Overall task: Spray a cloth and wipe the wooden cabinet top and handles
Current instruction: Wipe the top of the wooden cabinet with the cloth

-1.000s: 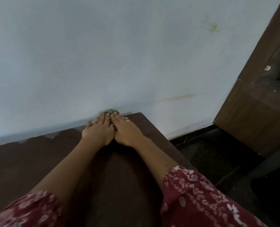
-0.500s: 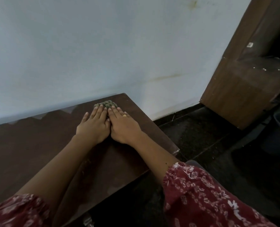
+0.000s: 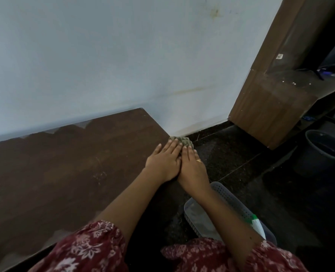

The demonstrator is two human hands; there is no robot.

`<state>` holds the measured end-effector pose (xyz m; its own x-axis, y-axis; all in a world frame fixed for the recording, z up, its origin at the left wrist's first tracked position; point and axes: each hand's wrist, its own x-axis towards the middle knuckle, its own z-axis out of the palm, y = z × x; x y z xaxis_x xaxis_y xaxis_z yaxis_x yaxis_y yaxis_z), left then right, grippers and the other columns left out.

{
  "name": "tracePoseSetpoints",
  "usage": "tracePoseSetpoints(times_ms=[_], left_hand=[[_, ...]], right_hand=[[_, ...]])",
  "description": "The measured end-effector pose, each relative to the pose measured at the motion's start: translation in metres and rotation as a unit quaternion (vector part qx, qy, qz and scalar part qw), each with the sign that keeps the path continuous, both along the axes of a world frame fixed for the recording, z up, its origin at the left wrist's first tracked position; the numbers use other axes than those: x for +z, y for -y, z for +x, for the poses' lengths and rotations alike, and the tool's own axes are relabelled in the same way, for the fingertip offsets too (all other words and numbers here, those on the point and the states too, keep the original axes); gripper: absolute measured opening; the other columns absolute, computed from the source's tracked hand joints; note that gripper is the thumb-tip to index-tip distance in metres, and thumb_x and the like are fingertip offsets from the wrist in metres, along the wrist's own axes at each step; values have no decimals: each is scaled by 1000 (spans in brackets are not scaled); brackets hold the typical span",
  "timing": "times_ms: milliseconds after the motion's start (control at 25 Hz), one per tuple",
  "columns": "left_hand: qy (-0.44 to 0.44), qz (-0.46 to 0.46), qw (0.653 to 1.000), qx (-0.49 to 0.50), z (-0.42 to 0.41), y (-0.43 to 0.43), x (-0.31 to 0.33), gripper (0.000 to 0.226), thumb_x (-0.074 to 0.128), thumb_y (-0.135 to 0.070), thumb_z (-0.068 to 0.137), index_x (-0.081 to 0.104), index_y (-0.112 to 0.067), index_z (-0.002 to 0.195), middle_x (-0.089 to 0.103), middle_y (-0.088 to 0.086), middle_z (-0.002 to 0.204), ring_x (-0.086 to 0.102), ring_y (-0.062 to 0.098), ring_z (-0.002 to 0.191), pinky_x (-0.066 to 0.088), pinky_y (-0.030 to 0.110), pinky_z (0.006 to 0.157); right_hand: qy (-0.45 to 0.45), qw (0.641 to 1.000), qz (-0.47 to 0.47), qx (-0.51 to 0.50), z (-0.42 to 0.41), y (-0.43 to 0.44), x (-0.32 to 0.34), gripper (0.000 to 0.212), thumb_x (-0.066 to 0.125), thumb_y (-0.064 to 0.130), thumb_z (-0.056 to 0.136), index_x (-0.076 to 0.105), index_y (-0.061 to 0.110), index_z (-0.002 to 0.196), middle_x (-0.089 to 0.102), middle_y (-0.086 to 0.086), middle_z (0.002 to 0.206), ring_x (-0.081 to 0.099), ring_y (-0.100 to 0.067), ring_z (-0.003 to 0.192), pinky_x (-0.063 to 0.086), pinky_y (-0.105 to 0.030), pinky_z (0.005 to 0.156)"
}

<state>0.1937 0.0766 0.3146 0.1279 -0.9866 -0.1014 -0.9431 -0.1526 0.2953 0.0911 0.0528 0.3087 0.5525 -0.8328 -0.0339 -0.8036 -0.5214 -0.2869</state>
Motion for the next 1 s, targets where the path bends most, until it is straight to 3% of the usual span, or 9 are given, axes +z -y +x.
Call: tracePoseSetpoints(times_ms=[160,360,680,840,1000], left_hand=[[54,-1,998,-15,-4,-19,4,52,11,-31,100,0,-19,149,-4,-2,160,-5,11,147,-6,37,118],[80,14,997,19,9,-55,5,52,8,-30,100,-4,-17,149,-7,-1,160,-7,11,147,-7,38,119],[122,32,981,145,43,-126,1,55,8,-32,98,-5,-13,149,-6,2,160,-6,14,147,-4,38,121],[128,19,973,192,55,-152,1,57,12,-37,98,1,-12,149,-4,3,160,-8,14,147,-5,37,118],[89,-11,983,162,65,-135,-1,58,16,-36,99,5,-10,149,-5,3,160,-9,13,147,-5,33,118]], right_hand=[[-4,999,18,-31,0,-24,4,58,29,16,98,0,3,147,2,-16,158,0,-29,147,9,-39,121],[-5,1000,6,15,15,-50,2,56,26,16,98,2,3,147,4,-16,158,1,-28,147,6,-39,120],[26,979,3,202,56,-84,0,59,34,21,94,12,5,147,13,-14,158,9,-25,147,10,-36,119],[28,954,-73,288,62,-88,-1,59,35,28,93,21,7,146,24,-12,155,20,-25,144,16,-36,118],[-4,954,-82,287,65,-72,-7,56,22,28,97,9,7,147,8,-8,160,0,-19,147,0,-35,119]])
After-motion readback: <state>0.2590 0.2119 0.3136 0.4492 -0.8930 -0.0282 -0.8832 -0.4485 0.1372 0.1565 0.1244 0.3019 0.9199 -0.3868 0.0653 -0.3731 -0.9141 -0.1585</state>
